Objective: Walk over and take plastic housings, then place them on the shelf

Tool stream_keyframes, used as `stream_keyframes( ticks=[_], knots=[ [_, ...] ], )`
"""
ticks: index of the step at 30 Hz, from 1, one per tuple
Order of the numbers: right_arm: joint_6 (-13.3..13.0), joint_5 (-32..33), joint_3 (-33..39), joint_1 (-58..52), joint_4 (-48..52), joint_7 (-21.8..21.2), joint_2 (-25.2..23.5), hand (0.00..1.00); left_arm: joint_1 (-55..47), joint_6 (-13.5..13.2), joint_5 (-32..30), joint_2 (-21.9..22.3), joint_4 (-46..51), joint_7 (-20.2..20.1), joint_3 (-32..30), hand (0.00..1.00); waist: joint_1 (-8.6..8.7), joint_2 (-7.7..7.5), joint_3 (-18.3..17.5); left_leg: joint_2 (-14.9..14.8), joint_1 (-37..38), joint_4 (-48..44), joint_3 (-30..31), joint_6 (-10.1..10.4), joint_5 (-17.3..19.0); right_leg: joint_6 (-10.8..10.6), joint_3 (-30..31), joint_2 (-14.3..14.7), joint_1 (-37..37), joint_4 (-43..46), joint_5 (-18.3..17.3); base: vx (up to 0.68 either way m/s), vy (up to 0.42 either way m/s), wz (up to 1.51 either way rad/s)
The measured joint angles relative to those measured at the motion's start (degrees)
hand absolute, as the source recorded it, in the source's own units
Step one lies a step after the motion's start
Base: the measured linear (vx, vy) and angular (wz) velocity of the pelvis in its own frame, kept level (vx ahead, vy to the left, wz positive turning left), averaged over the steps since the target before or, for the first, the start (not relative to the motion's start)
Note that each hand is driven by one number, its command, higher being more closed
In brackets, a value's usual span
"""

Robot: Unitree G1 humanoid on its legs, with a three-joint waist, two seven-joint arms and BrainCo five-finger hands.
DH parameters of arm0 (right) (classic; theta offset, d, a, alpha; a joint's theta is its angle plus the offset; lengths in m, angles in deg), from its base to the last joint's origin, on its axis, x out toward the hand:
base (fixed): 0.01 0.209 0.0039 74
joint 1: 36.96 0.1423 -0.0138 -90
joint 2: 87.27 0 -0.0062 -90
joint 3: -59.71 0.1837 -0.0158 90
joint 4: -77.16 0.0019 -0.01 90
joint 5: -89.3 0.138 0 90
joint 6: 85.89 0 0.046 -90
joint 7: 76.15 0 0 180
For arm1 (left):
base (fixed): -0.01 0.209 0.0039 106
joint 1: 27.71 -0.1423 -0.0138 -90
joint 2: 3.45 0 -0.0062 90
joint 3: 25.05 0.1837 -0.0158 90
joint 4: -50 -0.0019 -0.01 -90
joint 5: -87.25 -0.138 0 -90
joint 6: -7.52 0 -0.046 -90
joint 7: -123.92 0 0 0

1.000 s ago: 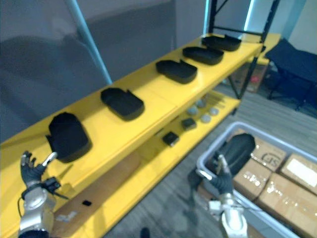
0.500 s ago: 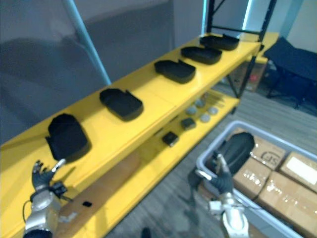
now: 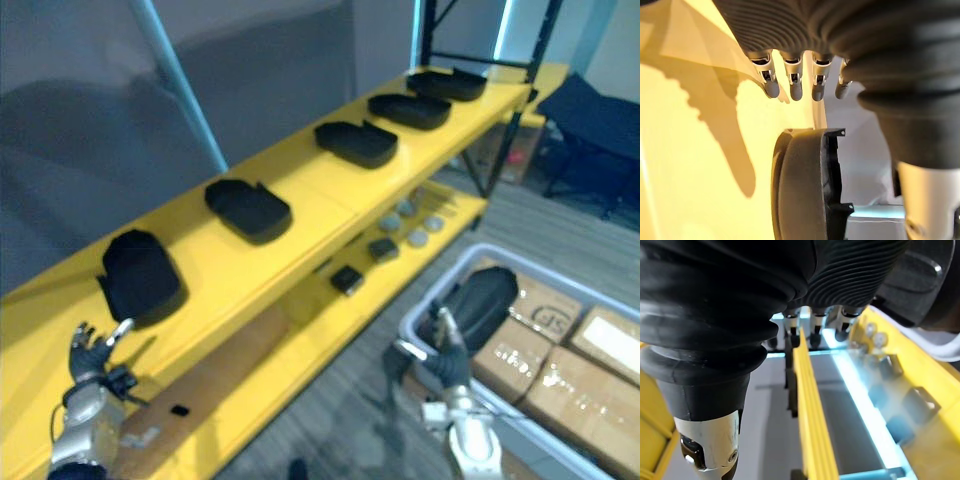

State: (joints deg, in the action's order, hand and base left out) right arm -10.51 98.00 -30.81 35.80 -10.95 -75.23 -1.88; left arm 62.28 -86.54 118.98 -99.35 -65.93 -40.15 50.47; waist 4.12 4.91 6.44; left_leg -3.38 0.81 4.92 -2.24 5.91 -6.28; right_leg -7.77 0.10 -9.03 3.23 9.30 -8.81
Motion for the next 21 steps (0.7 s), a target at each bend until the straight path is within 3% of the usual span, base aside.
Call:
stream_keyframes(
  ticks=[11,21],
  knots=[
    [0.0,-0.01,0.01,0.07,-0.01,0.03,0.0,0.0,0.07,-2.0,4.8,-0.06,0.0,-5.99,1.81,0.0,-0.03,-0.26,0.17,-0.04,0.07,0.0,-0.07,-0.01,0.0,0.0,0.05,0.01,0.03,-0.02,0.01,0.0,0.0,0.0],
    [0.0,0.0,0.01,0.07,-0.11,0.05,0.0,0.0,0.14,-2.14,6.62,-0.06,0.0,-6.15,2.15,0.0,-0.03,-0.46,0.3,-0.05,0.12,-0.01,-0.15,-0.01,0.0,-0.02,0.13,0.01,0.03,-0.03,0.02,0.0,0.0,0.0]
  ],
)
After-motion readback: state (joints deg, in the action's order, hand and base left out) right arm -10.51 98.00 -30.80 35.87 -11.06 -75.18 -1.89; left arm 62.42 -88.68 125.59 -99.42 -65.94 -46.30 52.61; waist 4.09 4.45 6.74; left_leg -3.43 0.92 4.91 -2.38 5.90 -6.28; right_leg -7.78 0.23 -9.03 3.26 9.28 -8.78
